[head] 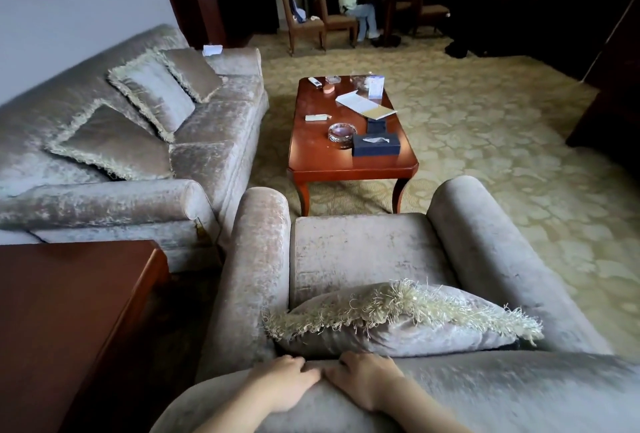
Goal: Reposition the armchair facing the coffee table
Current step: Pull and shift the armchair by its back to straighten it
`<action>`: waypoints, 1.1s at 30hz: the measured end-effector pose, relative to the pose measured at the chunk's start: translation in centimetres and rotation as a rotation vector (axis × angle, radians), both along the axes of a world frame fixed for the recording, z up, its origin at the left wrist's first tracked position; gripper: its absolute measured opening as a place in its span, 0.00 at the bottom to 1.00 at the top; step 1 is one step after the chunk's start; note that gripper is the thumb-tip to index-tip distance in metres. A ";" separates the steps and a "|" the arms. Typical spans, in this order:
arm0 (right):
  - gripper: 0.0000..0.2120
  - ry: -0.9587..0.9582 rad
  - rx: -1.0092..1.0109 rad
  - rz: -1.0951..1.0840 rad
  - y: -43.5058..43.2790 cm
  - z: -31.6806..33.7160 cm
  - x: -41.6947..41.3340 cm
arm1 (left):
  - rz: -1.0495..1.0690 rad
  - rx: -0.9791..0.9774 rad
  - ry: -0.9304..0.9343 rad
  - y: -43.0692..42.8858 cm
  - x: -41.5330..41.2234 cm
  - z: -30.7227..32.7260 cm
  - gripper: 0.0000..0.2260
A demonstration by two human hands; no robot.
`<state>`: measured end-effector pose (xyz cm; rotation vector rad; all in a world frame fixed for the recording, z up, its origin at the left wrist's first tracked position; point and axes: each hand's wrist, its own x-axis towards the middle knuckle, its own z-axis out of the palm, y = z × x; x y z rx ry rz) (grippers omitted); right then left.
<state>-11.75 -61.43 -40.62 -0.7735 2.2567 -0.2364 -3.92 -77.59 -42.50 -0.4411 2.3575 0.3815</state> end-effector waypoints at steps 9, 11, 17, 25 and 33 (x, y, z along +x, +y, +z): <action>0.26 0.015 -0.094 0.008 1.7 1.2 0.3 | 0.020 0.026 0.031 0.8 1.1 0.9 0.32; 0.21 0.020 -0.086 0.021 3.0 1.5 -0.4 | 0.065 0.026 0.029 0.8 1.2 1.0 0.32; 0.16 0.038 -0.101 -0.029 11.2 1.6 -4.4 | 0.178 -0.043 0.030 1.0 1.4 1.0 0.31; 0.14 0.094 -0.024 -0.109 24.4 2.4 -11.2 | 0.113 -0.020 0.213 16.9 -4.5 2.5 0.31; 0.20 0.192 -0.035 -0.046 29.5 2.1 -12.0 | 0.120 -0.211 0.294 26.8 -7.3 2.4 0.33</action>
